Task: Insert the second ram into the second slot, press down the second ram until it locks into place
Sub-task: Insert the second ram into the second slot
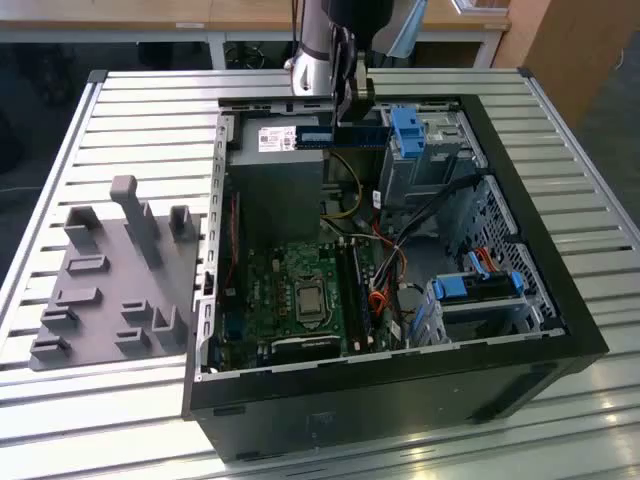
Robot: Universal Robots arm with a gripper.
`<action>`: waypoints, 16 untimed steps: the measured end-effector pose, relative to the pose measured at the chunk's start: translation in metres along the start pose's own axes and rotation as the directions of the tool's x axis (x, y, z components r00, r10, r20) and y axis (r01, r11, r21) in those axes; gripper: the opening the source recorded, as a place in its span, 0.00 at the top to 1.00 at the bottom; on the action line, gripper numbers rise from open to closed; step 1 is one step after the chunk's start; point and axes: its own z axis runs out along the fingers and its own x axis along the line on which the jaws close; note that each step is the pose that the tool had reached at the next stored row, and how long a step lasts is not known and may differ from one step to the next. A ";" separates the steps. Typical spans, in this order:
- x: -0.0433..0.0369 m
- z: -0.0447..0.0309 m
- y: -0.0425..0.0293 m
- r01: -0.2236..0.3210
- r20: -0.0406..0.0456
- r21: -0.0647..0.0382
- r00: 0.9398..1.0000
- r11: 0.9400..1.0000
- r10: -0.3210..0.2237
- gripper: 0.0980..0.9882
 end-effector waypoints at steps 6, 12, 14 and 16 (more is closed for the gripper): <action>-0.0001 0.0000 0.0015 0.000 0.000 0.000 1.000 1.000 0.000 0.96; 0.0003 0.0001 0.0034 0.000 0.000 0.000 1.000 1.000 0.000 0.96; 0.0005 0.0002 0.0040 0.000 0.000 0.000 1.000 1.000 0.000 0.96; 0.0009 0.0001 0.0047 0.000 0.000 0.000 1.000 1.000 0.000 0.96</action>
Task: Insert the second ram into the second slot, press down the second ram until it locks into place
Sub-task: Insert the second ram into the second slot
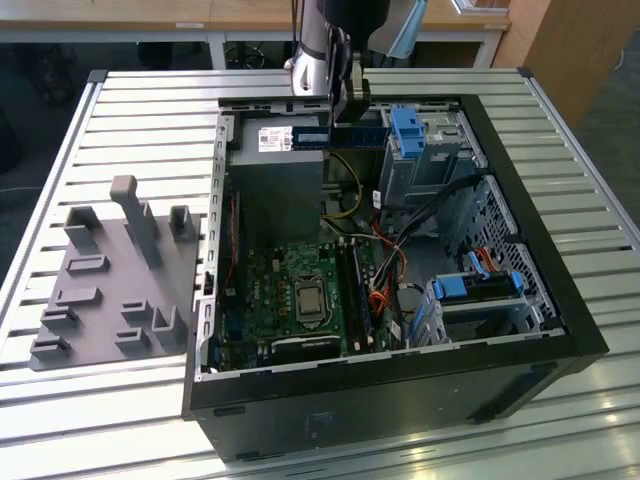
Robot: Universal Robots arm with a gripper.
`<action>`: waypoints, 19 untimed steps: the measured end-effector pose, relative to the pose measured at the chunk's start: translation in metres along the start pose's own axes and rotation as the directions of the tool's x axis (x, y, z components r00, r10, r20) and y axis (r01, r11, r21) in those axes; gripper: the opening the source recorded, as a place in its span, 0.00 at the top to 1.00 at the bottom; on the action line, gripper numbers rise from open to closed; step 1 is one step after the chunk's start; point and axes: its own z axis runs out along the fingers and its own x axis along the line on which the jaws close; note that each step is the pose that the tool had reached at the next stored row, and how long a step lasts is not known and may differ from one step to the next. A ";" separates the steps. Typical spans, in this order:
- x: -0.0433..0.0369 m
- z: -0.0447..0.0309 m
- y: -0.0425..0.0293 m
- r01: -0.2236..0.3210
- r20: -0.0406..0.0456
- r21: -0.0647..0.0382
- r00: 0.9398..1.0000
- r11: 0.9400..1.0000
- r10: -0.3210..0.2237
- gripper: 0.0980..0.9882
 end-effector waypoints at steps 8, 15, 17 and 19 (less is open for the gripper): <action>0.0001 0.0001 0.0026 0.000 0.000 0.000 1.000 1.000 0.000 0.96; 0.0001 0.0002 0.0047 0.000 0.000 0.000 1.000 1.000 0.000 0.96; 0.0001 0.0002 0.0047 0.000 0.000 0.000 1.000 1.000 0.000 0.96; 0.0002 0.0002 0.0047 0.000 0.000 0.000 1.000 1.000 0.000 0.96</action>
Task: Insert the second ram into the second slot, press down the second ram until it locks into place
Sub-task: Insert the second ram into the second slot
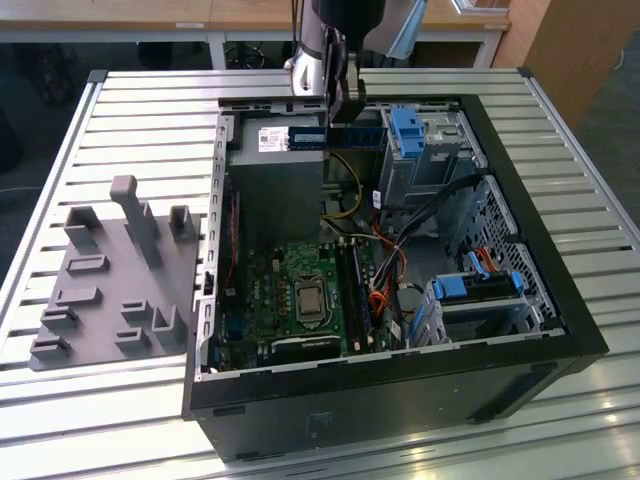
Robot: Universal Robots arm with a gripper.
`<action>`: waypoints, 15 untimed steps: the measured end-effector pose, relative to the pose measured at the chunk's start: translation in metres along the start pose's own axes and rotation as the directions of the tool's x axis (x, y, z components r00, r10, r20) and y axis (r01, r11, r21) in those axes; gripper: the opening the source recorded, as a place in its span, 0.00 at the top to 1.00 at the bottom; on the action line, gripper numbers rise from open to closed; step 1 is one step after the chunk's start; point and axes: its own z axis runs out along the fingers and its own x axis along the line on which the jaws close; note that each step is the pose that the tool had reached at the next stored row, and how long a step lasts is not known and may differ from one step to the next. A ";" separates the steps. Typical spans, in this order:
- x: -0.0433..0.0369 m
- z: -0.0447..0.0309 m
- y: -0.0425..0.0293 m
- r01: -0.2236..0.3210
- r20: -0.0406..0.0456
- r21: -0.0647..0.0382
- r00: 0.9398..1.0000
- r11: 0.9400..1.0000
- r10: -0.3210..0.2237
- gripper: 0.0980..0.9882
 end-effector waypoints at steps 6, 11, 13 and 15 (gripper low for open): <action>0.0013 0.0000 0.0000 0.000 0.000 0.000 1.000 1.000 0.000 0.96; 0.0024 0.0000 0.0000 0.000 0.000 0.000 1.000 1.000 0.000 0.96; 0.0034 -0.0001 0.0000 0.000 -0.001 0.000 1.000 1.000 0.000 0.96; 0.0049 -0.0001 0.0000 0.000 -0.001 0.000 1.000 1.000 0.000 0.96</action>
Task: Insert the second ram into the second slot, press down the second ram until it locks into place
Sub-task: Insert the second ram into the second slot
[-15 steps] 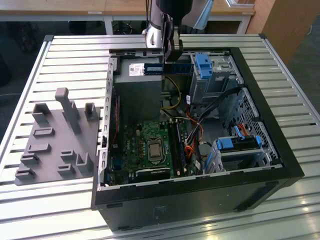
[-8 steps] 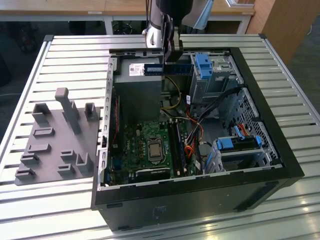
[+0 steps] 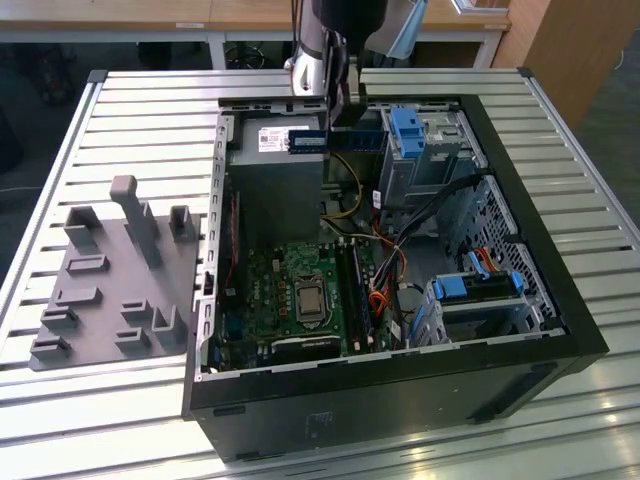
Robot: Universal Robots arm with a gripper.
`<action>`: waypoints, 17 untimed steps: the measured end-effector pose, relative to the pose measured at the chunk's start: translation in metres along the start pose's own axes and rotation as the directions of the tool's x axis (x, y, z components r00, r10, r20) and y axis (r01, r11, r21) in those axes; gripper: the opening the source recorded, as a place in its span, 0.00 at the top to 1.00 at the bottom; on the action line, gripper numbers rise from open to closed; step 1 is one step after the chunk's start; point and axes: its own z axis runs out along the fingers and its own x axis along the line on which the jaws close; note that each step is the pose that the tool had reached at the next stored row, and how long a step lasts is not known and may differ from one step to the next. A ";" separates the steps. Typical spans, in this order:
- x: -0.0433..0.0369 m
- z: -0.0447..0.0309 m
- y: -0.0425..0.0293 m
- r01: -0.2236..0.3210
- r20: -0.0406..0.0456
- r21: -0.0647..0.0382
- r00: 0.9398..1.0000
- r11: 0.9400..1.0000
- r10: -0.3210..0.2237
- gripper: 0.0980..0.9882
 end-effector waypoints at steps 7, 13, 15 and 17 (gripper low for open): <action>0.0058 0.0003 -0.0025 0.000 -0.002 0.000 1.000 1.000 0.000 0.96; 0.0069 0.0002 -0.0132 0.000 -0.003 0.000 1.000 1.000 0.000 0.96; 0.0070 0.0002 -0.0161 0.000 -0.003 0.000 1.000 1.000 0.000 0.96; 0.0070 0.0002 -0.0170 0.000 -0.003 0.000 1.000 1.000 0.000 0.96</action>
